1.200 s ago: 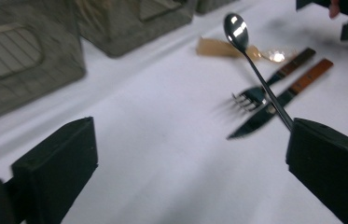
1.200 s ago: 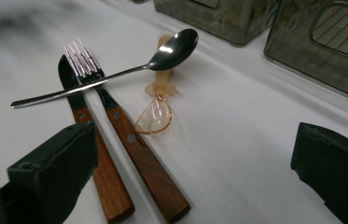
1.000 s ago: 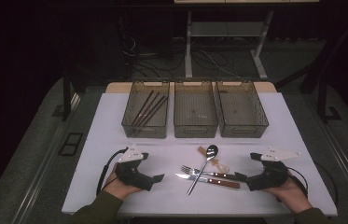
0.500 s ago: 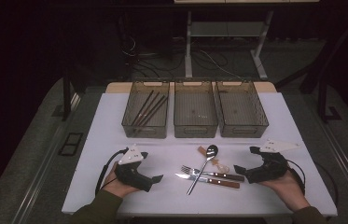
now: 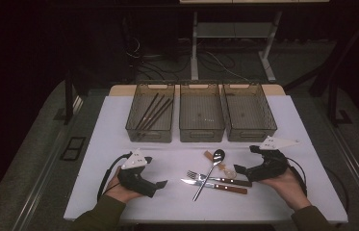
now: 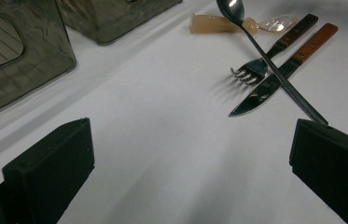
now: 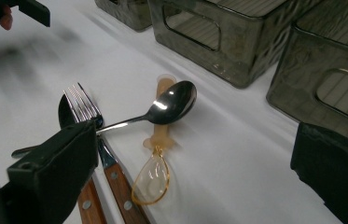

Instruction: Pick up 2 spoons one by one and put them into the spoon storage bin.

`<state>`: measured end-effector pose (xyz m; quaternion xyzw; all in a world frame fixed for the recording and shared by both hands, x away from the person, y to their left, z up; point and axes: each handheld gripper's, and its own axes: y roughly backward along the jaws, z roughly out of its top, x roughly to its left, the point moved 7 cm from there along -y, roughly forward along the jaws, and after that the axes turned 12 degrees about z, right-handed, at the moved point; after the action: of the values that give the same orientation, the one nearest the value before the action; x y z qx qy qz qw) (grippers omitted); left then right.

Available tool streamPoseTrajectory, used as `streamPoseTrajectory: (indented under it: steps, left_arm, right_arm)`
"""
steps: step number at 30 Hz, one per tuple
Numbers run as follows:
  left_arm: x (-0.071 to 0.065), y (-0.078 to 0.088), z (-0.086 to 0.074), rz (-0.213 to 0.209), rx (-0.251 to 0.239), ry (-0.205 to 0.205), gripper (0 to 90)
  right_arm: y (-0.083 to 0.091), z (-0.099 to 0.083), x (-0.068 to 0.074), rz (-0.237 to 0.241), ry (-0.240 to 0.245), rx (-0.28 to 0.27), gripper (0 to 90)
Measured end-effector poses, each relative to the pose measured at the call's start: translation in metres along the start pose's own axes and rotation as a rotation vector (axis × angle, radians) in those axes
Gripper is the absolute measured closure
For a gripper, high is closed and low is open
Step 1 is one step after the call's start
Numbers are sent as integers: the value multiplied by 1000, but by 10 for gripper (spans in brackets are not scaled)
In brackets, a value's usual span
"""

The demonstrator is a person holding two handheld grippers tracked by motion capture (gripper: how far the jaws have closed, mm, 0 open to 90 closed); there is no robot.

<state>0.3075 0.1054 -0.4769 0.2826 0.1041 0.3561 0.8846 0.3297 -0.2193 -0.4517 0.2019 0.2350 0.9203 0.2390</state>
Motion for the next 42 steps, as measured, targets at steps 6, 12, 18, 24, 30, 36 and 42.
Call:
streamPoseTrajectory:
  steps: [6,12,18,24,30,36,42]
  left_arm:
    - [-1,0,0,-2,9,3,0]
    - [-2,0,1,0,6,-9,0]
    - [-1,0,0,7,10,-5,0]
    - [-1,0,1,5,10,-3,0]
    - [-1,0,1,3,9,-9,0]
    - [-2,-1,1,-2,10,-13,0]
    - [-2,0,0,-1,9,-18,0]
  right_arm:
    - [-11,7,2,23,7,10,48]
    - [-22,14,3,33,11,16,57]
    - [-32,20,1,58,7,24,147]
    - [-39,26,-4,81,-9,30,212]
    - [-50,25,-11,106,-31,52,300]
    - [-63,20,-19,135,-61,80,395]
    - [-71,14,-24,178,-95,94,478]
